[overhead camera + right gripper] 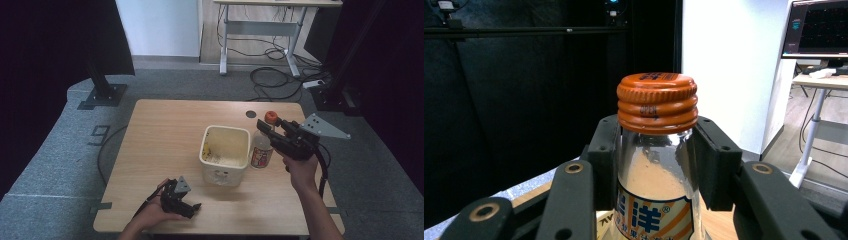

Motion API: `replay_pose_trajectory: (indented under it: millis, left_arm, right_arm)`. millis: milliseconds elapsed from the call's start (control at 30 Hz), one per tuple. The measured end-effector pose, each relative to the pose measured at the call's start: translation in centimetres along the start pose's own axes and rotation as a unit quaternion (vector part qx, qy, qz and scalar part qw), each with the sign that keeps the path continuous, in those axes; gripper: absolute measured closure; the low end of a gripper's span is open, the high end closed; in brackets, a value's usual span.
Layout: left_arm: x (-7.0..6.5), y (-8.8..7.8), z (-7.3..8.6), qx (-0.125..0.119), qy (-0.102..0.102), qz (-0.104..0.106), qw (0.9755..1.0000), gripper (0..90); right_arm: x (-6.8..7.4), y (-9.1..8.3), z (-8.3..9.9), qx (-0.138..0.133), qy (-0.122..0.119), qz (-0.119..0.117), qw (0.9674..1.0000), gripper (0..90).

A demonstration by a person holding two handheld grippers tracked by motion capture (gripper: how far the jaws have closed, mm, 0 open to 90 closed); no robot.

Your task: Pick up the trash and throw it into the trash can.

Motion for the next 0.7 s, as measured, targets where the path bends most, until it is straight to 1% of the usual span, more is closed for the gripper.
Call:
replay_pose_trajectory:
  millis: [333, 467, 533, 700]
  left_arm:
    - [0.0, 0.0, 0.0, -0.001, 0.0, 0.001, 1.0, 2.5]
    - [-0.1, 0.0, 0.0, -0.001, 0.0, 0.001, 1.0, 2.5]
    - [-0.1, 0.0, 0.0, -0.001, 0.0, 0.001, 1.0, 2.5]
    - [-0.1, 0.0, 0.0, 0.0, 0.0, 0.001, 1.0, 2.5]
  right_arm:
    - [0.7, 1.2, -0.1, 0.004, -0.008, -0.009, 0.9999, 58.4]
    - [1.1, 2.1, -0.1, 0.01, -0.007, -0.012, 0.9999, 58.5]
    - [1.2, 2.2, -0.1, 0.012, -0.007, -0.012, 0.9998, 58.4]
    - [1.5, 3.5, 0.4, 0.022, -0.006, -0.018, 0.9996, 58.4]
Point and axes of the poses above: each handheld gripper's, and its own axes: y roughly forward along the jaws, z roughly out of its underside, x roughly to its left, the point moved 2 cm from there along y, roughly forward along the jaws, and after that the axes turned 1 degree about -y, right-handed, at the moved point
